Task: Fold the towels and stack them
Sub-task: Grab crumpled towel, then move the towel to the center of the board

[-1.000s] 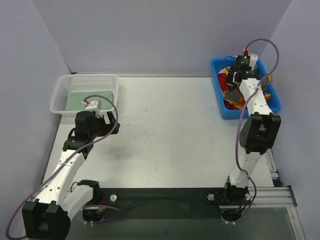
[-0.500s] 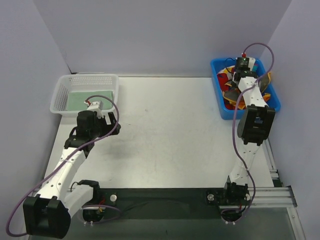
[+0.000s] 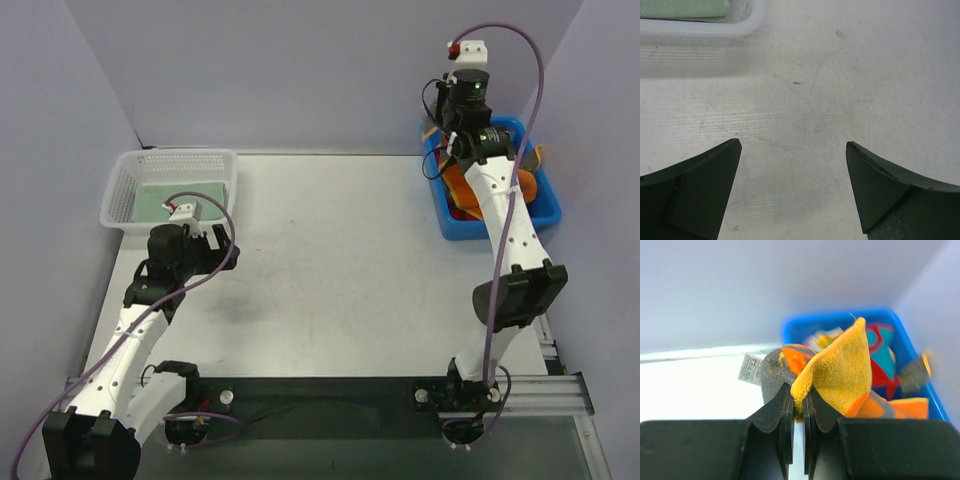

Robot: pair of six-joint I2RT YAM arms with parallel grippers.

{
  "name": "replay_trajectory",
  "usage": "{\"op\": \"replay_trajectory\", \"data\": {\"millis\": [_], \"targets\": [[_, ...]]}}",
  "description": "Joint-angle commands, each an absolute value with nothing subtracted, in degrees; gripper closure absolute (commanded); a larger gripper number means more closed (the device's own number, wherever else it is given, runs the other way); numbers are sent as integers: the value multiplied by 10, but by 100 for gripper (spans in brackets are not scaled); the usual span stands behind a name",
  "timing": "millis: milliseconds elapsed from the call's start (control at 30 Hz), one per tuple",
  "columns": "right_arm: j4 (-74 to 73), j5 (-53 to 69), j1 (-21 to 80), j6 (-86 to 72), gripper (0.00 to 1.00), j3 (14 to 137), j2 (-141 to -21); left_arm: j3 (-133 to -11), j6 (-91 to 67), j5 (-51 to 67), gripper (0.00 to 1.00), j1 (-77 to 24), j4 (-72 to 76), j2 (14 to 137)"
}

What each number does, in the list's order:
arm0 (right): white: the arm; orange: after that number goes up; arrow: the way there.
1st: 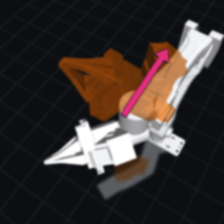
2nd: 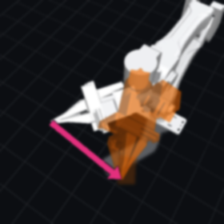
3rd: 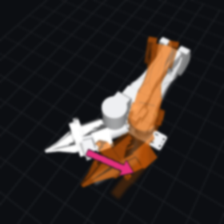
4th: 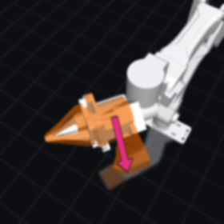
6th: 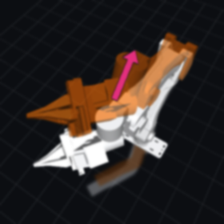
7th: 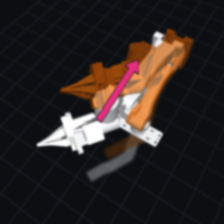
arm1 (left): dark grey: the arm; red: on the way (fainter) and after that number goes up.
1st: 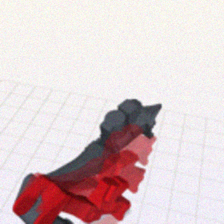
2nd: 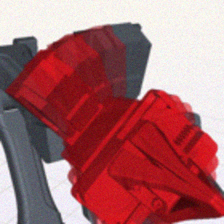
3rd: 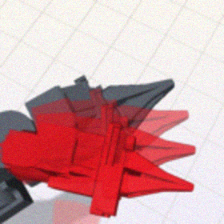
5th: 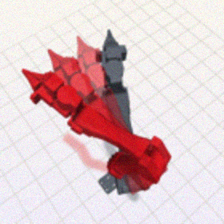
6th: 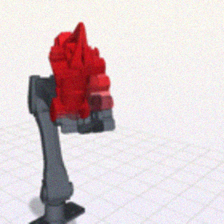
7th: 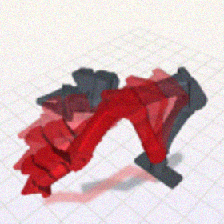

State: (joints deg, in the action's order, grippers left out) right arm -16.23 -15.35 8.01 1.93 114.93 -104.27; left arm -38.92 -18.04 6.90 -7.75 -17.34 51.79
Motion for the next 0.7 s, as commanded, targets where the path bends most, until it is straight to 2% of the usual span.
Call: {"op": "replay_trajectory", "data": {"millis": [0,200,433,533,633,667], "targets": [[-125,-112,129,41,100,1157,-962,-398,-184,69,3,-78,-156,496],[-120,-67,226,-20,100,1016,-856,-396,-184,76,3,-78,-153,485],[-88,-26,390,-141,96,676,-759,-390,-187,95,3,-79,-141,482],[-88,26,451,-182,95,609,-777,-389,-188,107,2,-82,-138,487],[-88,78,519,-226,83,556,-806,-388,-190,118,3,-88,-134,495],[-93,91,532,-234,72,549,-811,-388,-187,122,3,-91,-132,496]]}}
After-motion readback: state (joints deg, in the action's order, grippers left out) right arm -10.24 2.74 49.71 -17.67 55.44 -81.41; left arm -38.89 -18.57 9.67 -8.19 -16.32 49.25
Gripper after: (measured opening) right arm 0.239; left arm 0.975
